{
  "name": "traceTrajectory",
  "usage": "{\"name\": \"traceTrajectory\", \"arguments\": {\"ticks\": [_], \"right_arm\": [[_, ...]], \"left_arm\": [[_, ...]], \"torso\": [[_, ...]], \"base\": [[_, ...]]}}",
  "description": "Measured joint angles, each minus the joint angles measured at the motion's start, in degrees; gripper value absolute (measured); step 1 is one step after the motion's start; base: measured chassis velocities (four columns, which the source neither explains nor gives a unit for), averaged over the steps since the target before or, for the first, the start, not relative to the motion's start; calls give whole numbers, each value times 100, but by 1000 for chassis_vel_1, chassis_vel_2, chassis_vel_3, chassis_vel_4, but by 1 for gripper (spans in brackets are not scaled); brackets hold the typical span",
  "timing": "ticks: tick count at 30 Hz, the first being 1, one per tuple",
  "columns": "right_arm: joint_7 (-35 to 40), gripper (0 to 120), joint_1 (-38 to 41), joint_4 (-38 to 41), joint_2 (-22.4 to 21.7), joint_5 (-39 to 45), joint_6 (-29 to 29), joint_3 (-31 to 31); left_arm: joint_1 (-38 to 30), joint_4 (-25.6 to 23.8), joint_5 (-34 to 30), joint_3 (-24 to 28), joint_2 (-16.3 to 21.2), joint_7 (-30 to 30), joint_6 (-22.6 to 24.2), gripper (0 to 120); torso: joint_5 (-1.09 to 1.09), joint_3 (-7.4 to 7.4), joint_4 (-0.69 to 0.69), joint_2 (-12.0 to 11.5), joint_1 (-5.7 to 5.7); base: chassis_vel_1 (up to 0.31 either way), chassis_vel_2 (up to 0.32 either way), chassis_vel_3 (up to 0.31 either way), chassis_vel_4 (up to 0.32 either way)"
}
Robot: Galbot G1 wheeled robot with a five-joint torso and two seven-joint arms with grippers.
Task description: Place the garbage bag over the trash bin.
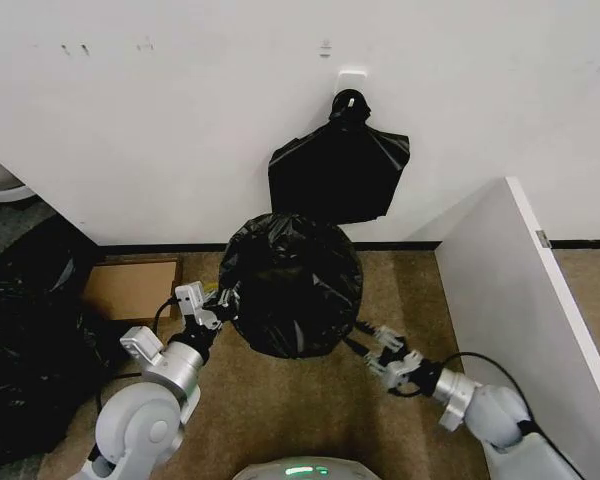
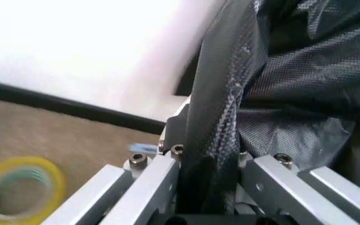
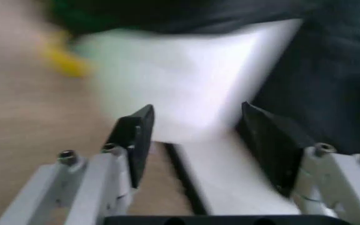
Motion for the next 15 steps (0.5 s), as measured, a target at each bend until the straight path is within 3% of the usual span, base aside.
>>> {"name": "traceTrajectory", "arguments": {"ticks": [3, 5, 9, 12, 15], "right_arm": [[974, 70, -141, 730, -101, 606, -1057, -194], [1085, 71, -162, 861, -113, 747, -1212, -244], [1951, 91, -364, 2319, -275, 2295, -2628, -955], [2192, 90, -416, 2927, -370, 2971, -3096, -1289], [2661, 77, -464, 3717, -536, 4271, -3958, -1775]], "left_arm": [[42, 155, 458, 49, -69, -32, -349, 0], [46, 174, 506, 57, -80, -32, -390, 0], [30, 396, 905, 119, -169, 14, -657, 0], [0, 484, 1035, 136, -205, 37, -776, 0], [-42, 624, 1333, 181, -264, 105, -1082, 0]], "torso": [[1, 0, 3, 0, 0], [1, 0, 3, 0, 0], [1, -1, 1, 0, 0], [-2, -1, 1, 0, 0], [-1, -1, 1, 0, 0]], "base": [[0, 0, 0, 0], [0, 0, 0, 0], [0, 0, 0, 0], [0, 0, 0, 0], [0, 0, 0, 0]]}}
